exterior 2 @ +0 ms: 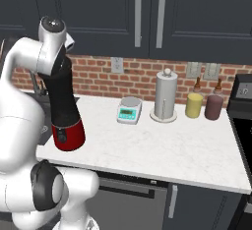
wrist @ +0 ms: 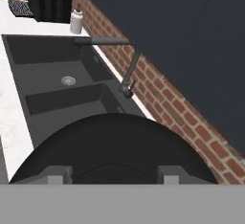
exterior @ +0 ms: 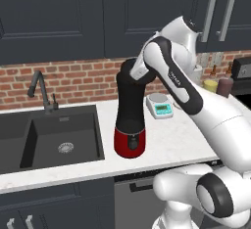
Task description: Close the lid blender by securely placing the lid on top.
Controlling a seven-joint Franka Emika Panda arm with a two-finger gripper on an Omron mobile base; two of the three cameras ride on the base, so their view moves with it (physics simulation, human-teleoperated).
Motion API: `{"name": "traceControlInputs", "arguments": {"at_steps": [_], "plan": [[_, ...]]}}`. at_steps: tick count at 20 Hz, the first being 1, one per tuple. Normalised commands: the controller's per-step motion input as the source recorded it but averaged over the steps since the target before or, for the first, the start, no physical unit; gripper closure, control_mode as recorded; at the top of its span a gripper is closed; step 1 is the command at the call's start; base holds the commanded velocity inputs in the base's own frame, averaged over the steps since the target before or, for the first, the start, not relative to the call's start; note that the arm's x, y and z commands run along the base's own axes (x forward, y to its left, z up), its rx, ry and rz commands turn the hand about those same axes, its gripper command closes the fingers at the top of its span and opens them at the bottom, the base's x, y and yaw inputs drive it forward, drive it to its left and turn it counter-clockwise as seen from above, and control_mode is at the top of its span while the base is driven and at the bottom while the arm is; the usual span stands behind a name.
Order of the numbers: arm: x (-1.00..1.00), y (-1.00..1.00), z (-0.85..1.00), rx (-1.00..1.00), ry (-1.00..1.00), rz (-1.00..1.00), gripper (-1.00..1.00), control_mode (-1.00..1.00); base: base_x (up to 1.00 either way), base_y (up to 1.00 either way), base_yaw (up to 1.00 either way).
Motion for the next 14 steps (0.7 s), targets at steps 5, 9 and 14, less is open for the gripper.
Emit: {"name": "traceControlInputs", "arguments": {"at_steps": [5,9,14], "plan": [[0.25,0.13,-0.05,0.03,0.01,-0.15,1.00,-1.00,0.00,0.00,0.00],[0.03,0.07,-0.22,0.06,0.00,-0.14,1.00,-1.00,0.00,0.00,0.00],[0.00,0.00,-0.23,0.12,0.00,-0.12,1.00,-1.00,0.00,0.00,0.00]]}}
